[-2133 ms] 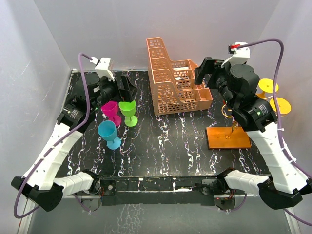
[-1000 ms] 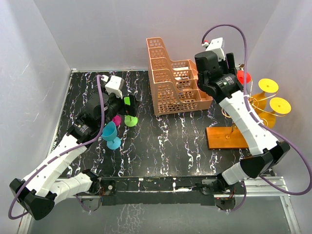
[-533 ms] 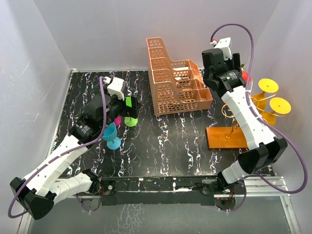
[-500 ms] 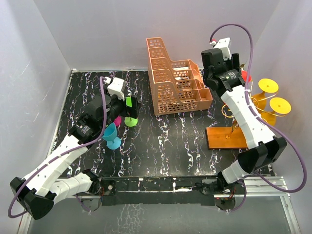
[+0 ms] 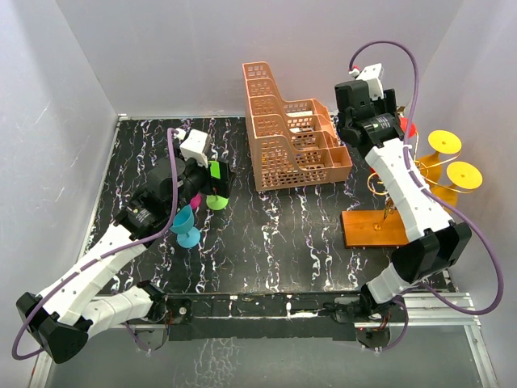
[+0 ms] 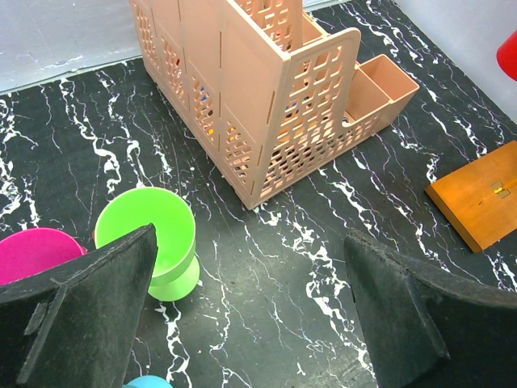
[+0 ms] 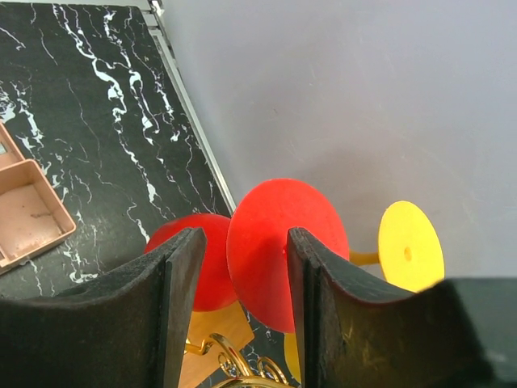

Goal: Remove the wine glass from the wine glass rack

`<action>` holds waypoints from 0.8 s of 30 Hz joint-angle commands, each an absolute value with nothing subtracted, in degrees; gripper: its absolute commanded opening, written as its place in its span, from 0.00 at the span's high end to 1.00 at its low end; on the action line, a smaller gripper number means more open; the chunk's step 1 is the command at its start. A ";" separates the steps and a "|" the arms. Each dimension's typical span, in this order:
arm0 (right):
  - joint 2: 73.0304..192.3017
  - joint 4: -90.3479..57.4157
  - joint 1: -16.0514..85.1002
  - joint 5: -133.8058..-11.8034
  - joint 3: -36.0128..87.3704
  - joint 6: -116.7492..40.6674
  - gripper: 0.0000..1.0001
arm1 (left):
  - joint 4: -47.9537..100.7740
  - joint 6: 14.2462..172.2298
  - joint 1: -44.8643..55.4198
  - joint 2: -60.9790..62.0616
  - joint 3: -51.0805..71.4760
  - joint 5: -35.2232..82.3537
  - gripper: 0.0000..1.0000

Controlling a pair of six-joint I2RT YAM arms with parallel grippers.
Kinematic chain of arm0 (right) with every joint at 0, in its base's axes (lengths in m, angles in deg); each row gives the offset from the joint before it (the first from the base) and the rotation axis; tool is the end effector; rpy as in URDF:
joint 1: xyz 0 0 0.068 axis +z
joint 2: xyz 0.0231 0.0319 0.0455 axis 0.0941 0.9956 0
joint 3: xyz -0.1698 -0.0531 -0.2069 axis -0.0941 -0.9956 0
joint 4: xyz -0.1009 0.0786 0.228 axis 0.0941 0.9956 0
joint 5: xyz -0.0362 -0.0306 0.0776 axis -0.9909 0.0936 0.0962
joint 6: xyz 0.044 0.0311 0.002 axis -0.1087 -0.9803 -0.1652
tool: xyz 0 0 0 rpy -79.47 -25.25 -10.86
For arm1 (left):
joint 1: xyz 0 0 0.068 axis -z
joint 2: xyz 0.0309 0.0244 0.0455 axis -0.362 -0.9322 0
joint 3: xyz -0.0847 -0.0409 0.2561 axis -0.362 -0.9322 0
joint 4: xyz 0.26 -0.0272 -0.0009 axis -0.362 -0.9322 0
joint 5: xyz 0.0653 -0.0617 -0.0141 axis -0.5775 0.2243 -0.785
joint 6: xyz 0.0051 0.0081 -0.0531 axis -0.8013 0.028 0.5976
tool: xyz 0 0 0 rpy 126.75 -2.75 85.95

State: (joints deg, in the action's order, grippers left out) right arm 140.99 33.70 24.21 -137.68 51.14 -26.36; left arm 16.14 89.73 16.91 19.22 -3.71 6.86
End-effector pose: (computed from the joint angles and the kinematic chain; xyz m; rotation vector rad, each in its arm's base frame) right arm 0.3101 0.0740 0.4271 0.0975 2.0436 -0.9579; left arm 0.1817 -0.1360 0.3881 0.3339 1.6754 -0.4798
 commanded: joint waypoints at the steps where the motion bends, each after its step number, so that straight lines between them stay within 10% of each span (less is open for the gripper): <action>1: 139.66 30.80 23.58 -139.18 50.23 -25.56 0.50 | 17.43 89.13 17.34 19.96 -3.71 6.14 0.03; 24: 136.59 25.26 23.24 -141.36 49.27 -19.93 0.86 | 17.45 89.30 17.79 18.73 -3.88 6.70 0.03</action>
